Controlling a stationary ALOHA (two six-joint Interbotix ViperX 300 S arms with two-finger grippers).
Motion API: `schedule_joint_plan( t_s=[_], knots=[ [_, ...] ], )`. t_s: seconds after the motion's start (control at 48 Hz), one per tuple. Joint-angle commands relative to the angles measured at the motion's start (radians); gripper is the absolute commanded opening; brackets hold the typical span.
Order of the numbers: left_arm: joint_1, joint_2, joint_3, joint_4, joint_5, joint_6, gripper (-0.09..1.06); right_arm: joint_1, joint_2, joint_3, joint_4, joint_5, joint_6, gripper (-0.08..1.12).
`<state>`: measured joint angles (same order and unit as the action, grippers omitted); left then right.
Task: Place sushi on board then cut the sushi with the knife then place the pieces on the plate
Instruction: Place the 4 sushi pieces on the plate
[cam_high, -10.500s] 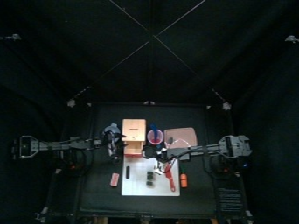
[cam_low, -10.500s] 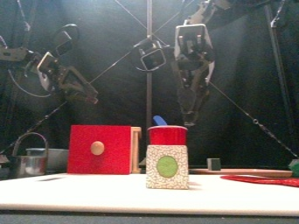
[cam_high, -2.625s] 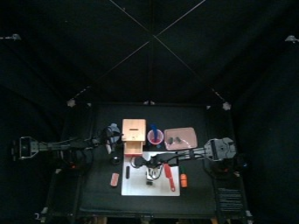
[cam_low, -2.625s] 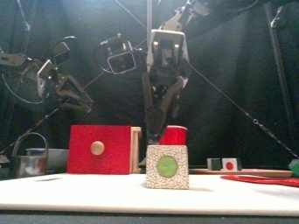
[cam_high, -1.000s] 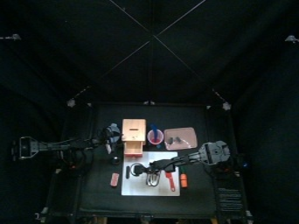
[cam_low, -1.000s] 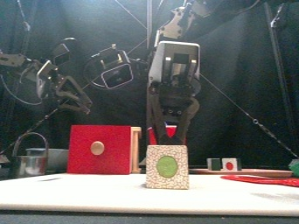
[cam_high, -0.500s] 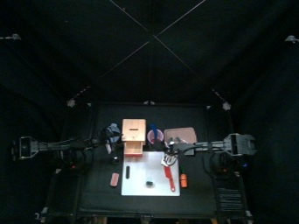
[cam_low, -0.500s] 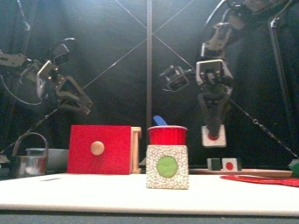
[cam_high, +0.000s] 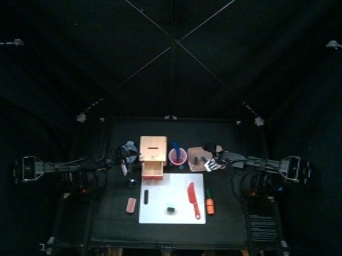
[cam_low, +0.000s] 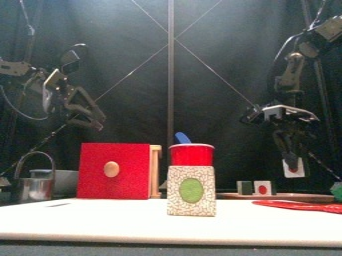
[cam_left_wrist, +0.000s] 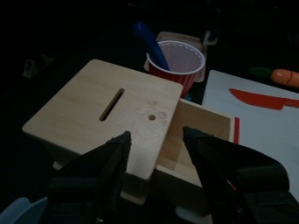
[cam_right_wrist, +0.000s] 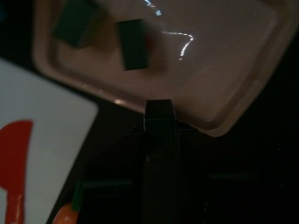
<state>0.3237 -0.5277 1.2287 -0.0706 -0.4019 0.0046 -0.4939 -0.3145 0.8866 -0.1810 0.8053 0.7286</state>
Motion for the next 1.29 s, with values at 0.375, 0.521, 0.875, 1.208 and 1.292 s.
schedule_joint_plan(
  t_s=[0.375,0.521,0.875,1.208,1.292],
  knots=[
    [0.002,0.000,-0.014,-0.005,-0.005,0.002,0.87,-0.097,0.118,-0.012,0.014,-0.206,0.000,0.68],
    [0.002,-0.002,-0.014,-0.003,-0.006,0.002,0.87,-0.092,0.146,-0.029,0.014,-0.216,0.005,0.72],
    [0.002,-0.002,-0.012,-0.005,-0.005,0.002,0.87,-0.106,0.147,-0.058,0.003,-0.166,-0.015,0.74],
    [0.002,0.000,-0.006,-0.003,-0.006,0.002,0.87,-0.103,0.150,-0.081,0.026,-0.120,-0.032,1.04],
    [0.002,0.000,-0.005,-0.003,-0.005,0.002,0.87,-0.103,0.133,-0.094,0.026,-0.103,-0.031,1.04]
  ],
)
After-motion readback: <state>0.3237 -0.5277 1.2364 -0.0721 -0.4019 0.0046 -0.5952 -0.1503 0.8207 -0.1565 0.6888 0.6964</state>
